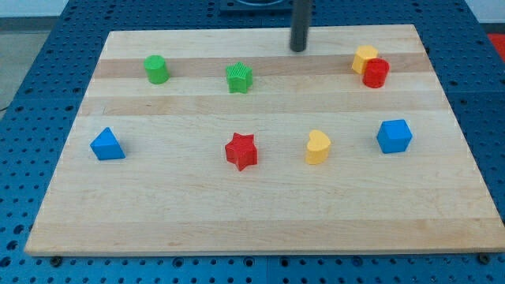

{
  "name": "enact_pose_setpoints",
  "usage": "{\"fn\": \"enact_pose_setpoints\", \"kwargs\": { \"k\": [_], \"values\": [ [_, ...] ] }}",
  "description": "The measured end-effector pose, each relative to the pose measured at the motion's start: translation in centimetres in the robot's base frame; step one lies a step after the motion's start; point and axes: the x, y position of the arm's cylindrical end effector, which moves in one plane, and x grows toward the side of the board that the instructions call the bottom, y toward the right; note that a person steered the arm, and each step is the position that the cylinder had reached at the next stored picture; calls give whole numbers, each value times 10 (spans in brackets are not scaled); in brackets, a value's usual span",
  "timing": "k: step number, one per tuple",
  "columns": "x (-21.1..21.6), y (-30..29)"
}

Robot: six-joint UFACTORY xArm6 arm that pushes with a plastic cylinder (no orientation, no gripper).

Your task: Push the green star to the right a bit

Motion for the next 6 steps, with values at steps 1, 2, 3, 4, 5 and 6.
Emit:
{"fn": "enact_pose_setpoints", "kwargs": {
  "k": [1,2,3,4,5,6],
  "values": [
    [13,-50],
    [35,-91],
    [41,-131],
    [61,-150],
    [83,-125],
    [85,-72]
  ]
}}
